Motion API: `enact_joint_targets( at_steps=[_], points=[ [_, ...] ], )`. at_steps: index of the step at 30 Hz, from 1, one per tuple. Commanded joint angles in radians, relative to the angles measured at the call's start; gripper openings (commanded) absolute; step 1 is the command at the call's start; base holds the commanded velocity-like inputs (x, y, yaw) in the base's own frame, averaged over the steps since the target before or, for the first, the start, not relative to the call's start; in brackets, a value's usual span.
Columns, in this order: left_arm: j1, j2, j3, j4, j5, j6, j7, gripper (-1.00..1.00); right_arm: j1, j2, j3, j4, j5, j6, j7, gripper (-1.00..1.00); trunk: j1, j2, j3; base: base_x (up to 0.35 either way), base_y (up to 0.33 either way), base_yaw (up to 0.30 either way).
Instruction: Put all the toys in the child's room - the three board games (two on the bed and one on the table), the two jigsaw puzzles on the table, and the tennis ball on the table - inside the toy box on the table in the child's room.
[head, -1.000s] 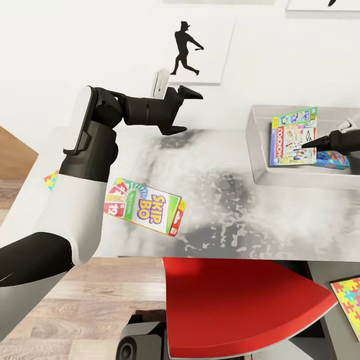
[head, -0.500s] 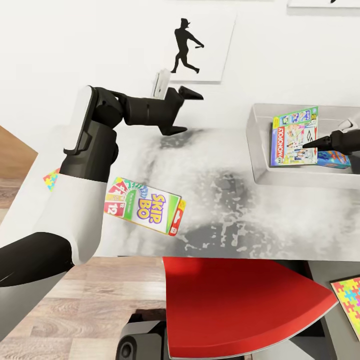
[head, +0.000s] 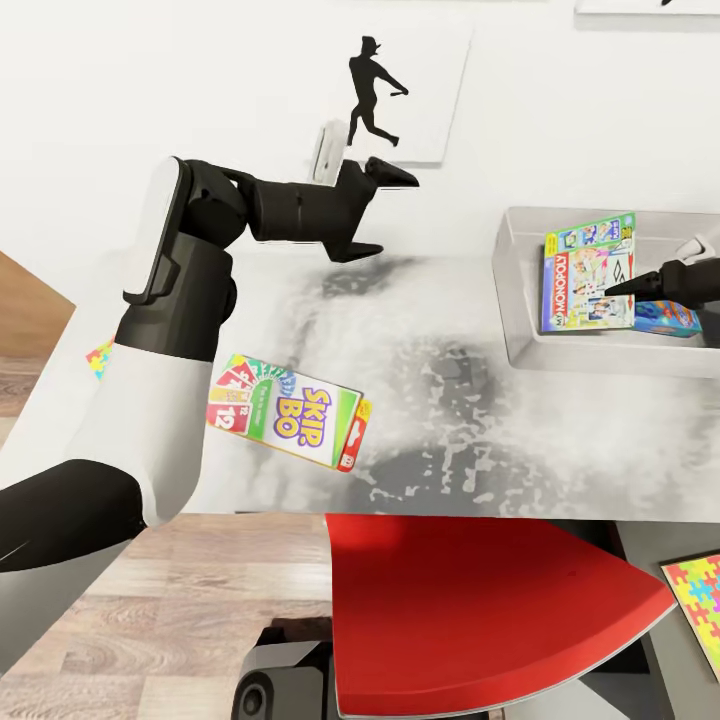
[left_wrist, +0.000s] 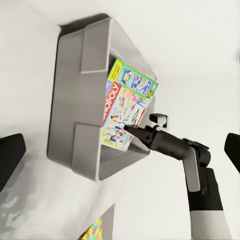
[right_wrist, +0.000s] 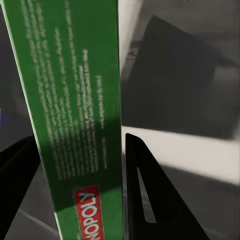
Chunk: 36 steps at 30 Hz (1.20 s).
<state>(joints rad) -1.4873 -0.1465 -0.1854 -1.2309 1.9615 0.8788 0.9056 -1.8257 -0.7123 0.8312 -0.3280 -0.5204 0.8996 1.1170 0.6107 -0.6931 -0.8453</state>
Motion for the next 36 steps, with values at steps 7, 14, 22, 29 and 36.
enact_joint_targets(
  at_steps=[7,14,22,29,36],
  points=[
    [-0.028,-0.001,-0.005,-0.017,0.036,0.000,0.011,1.00,-0.002,-0.001,0.005,-0.003,-0.006,0.007,0.006,-1.00,0.000,-0.001,-0.001,0.000,0.000,0.000],
    [-0.037,-0.001,-0.017,-0.021,0.042,0.000,0.012,1.00,-0.003,-0.001,0.005,-0.003,-0.006,0.006,0.006,-1.00,0.000,-0.001,-0.001,0.000,0.000,0.000],
    [-0.042,-0.001,-0.027,-0.023,0.045,0.000,0.012,1.00,-0.003,-0.001,0.005,-0.003,-0.006,0.006,0.006,-1.00,0.000,-0.001,-0.005,0.000,0.000,0.000],
    [-0.043,-0.001,-0.030,-0.023,0.046,0.000,0.012,1.00,-0.003,-0.001,0.005,-0.003,-0.006,0.006,0.005,-1.00,0.000,-0.001,-0.013,0.000,0.000,0.000],
    [-0.043,-0.001,-0.031,-0.022,0.046,0.000,0.012,1.00,-0.003,-0.001,0.005,-0.003,-0.006,0.006,0.004,-1.00,0.000,-0.001,-0.024,0.000,0.000,0.000]
  ],
)
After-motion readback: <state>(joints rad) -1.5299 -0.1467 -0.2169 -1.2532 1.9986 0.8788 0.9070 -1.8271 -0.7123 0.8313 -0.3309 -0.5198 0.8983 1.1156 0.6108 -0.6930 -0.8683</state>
